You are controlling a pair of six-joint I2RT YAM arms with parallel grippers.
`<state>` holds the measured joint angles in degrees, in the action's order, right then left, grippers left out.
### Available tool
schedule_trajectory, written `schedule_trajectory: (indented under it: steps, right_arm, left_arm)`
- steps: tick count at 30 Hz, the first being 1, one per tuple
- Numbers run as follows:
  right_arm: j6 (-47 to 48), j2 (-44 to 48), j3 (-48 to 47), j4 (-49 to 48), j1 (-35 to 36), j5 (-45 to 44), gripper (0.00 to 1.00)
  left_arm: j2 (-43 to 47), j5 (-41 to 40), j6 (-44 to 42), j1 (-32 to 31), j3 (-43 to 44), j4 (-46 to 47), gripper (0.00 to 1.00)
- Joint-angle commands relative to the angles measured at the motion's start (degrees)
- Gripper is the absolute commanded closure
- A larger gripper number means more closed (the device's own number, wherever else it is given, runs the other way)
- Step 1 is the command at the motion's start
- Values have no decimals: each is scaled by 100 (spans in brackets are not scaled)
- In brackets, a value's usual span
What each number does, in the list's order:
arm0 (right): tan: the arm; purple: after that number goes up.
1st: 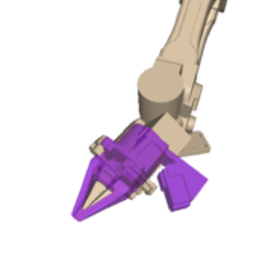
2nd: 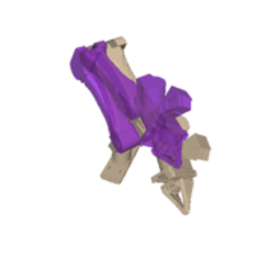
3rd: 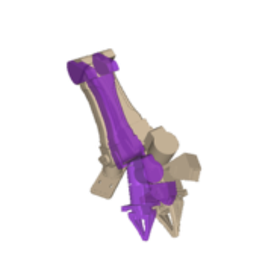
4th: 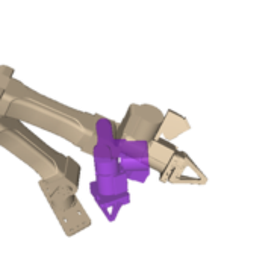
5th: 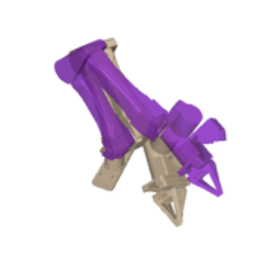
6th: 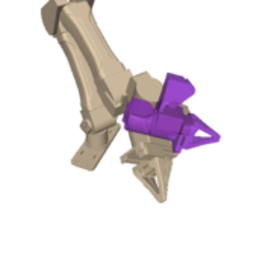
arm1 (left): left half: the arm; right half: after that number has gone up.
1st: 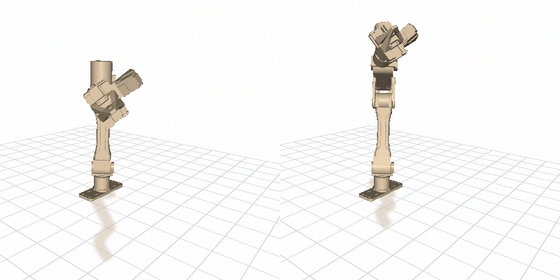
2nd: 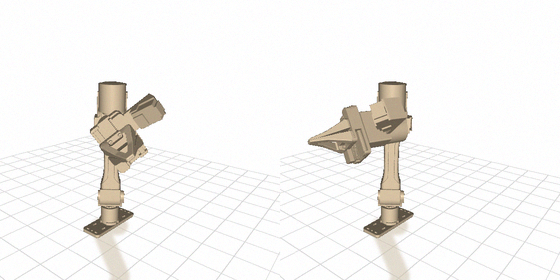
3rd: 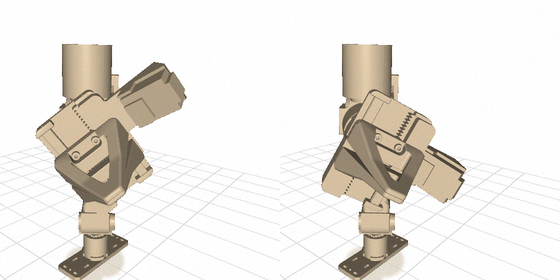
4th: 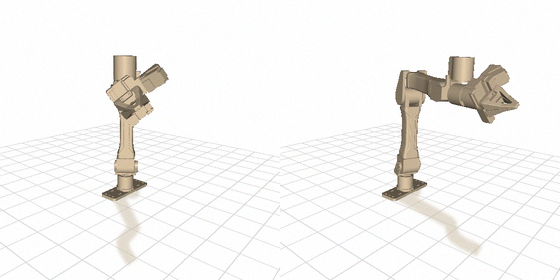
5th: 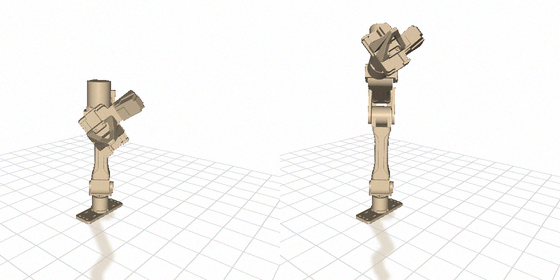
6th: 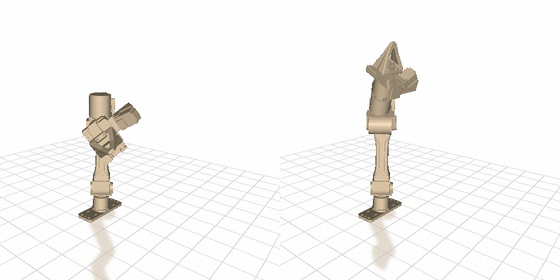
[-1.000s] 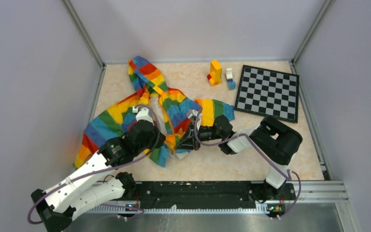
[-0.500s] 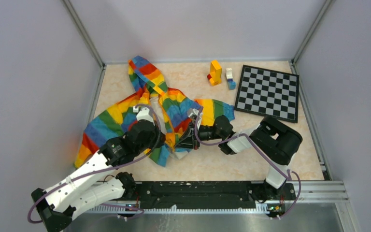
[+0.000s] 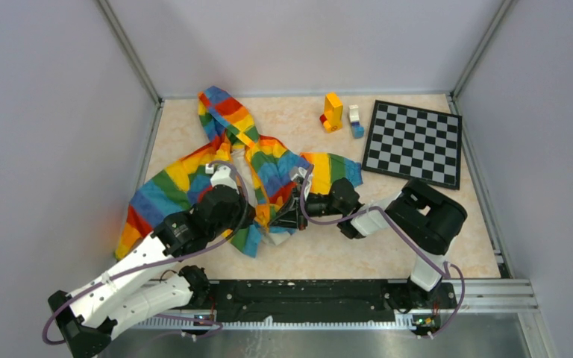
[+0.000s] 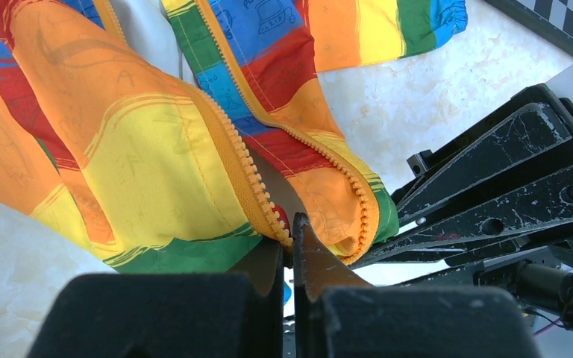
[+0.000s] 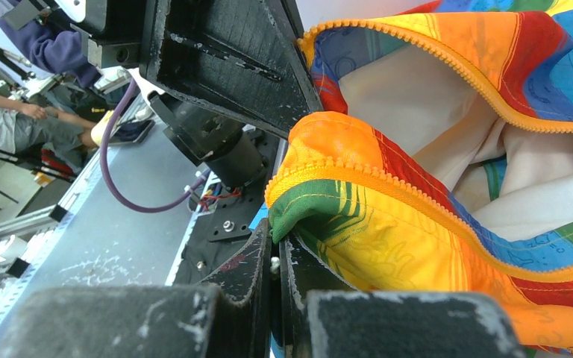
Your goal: Zip up the jacket
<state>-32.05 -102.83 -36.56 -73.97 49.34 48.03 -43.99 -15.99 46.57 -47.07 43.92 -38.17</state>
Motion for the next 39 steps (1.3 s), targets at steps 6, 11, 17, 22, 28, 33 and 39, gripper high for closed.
schedule_trajectory:
  steps: [6, 11, 17, 22, 28, 33, 39]
  right_arm:
    - [376, 72, 96, -191, 65, 255, 100]
    - [359, 105, 23, -188, 63, 216, 100]
    - [262, 61, -60, -337, 58, 201, 100]
    - [228, 49, -98, -367, 60, 189, 100]
    - [182, 36, -118, -417, 58, 171, 100]
    - [121, -21, -163, -455, 59, 210, 100]
    - [114, -59, -156, -439, 63, 198, 100]
  left_arm:
    - [102, -246, 61, -39, 181, -83, 100]
    - [63, -186, 98, -40, 141, -77, 100]
    - [14, -136, 102, -39, 135, -2, 100]
    - [6, -105, 81, -39, 102, 29, 100]
    - [8, -72, 76, -44, 76, 61, 100]
    - [-31, -59, 72, -39, 101, 117, 100]
    - [13, -84, 87, -50, 97, 117, 100]
